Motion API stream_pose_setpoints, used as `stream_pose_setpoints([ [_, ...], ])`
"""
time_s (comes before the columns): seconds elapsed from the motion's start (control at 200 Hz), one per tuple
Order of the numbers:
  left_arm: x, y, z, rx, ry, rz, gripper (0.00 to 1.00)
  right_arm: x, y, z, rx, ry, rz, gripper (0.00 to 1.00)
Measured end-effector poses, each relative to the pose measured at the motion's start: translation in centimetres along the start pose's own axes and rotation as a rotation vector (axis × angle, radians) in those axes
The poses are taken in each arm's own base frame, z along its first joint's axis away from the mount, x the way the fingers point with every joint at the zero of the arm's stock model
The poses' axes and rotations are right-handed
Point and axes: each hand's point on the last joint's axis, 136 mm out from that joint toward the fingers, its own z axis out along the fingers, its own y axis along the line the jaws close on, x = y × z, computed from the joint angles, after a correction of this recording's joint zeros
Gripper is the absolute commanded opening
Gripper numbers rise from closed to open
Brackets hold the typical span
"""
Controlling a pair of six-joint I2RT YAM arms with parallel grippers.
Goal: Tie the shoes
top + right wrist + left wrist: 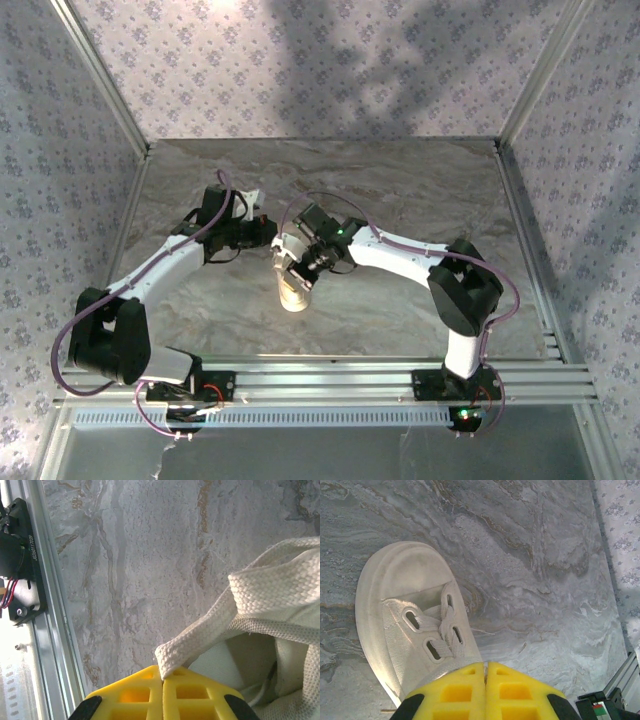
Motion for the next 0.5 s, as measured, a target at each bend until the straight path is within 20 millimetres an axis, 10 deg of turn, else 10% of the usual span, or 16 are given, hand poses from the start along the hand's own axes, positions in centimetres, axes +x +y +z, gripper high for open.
stream_pose_setpoints([
  [0.5, 0.0, 0.0, 0.0, 0.001, -0.001, 0.007, 0.00, -1.1, -0.9, -4.4, 0.124, 0.044, -0.035, 0.03],
])
